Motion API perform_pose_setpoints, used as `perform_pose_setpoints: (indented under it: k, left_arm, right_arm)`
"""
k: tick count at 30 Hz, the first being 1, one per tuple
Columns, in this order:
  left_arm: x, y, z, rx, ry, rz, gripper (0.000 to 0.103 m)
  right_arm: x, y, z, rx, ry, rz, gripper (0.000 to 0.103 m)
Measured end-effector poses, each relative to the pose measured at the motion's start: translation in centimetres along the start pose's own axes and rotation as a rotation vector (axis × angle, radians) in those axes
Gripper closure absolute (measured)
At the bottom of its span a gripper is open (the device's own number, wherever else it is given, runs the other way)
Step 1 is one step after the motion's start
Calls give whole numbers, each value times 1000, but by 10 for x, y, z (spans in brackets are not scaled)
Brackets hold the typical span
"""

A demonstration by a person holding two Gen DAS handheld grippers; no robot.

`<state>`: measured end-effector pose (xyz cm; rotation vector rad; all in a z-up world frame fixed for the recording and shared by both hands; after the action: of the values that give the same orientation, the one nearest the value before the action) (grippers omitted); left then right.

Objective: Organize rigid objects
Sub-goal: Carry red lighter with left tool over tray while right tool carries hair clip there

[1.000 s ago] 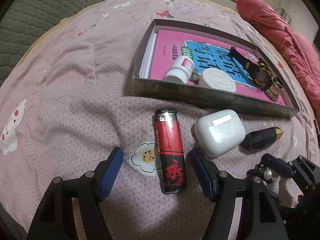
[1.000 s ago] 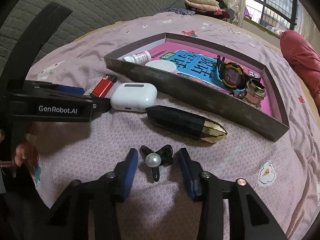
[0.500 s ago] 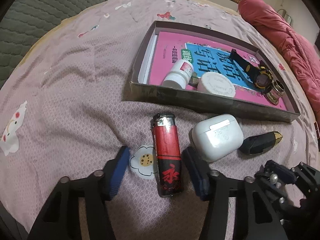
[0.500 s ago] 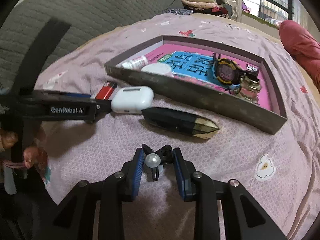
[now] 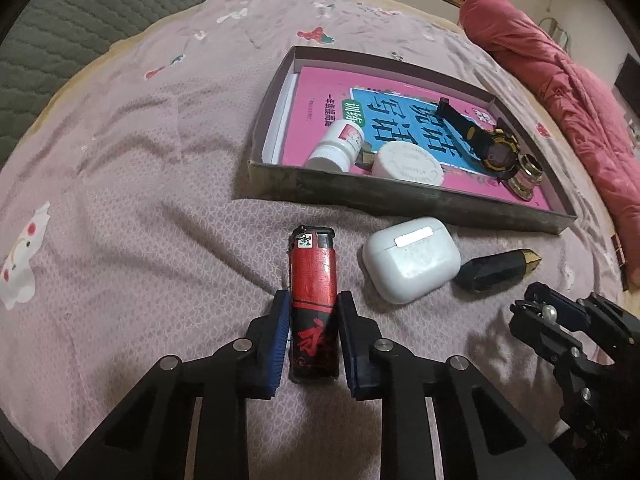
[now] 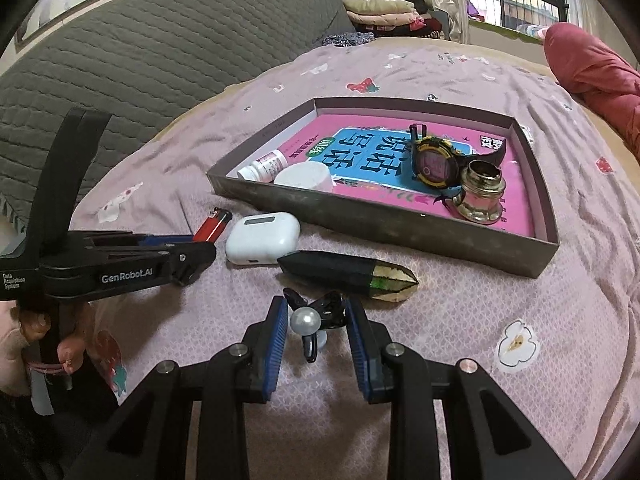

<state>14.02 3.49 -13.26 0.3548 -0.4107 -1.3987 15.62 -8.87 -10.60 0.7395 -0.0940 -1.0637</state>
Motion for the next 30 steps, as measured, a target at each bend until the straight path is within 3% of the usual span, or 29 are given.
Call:
perform_pose_setpoints:
  k: [30]
  left_arm:
    - [21, 22, 68, 147, -79, -25, 79]
  right_arm:
    - [10, 19, 17, 80, 58, -104, 73]
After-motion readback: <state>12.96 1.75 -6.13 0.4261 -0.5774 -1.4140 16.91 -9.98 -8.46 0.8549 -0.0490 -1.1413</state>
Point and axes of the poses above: each gripper's, at about its wrist camera, not at the fingertips, and z roughly against the way its jaws point, x to its right, y to its top, the point moved 9 cm from there along -z, roughly the way its jaws point, and after that the axes turned 8 degrees about -z, right-handed, at the moved point
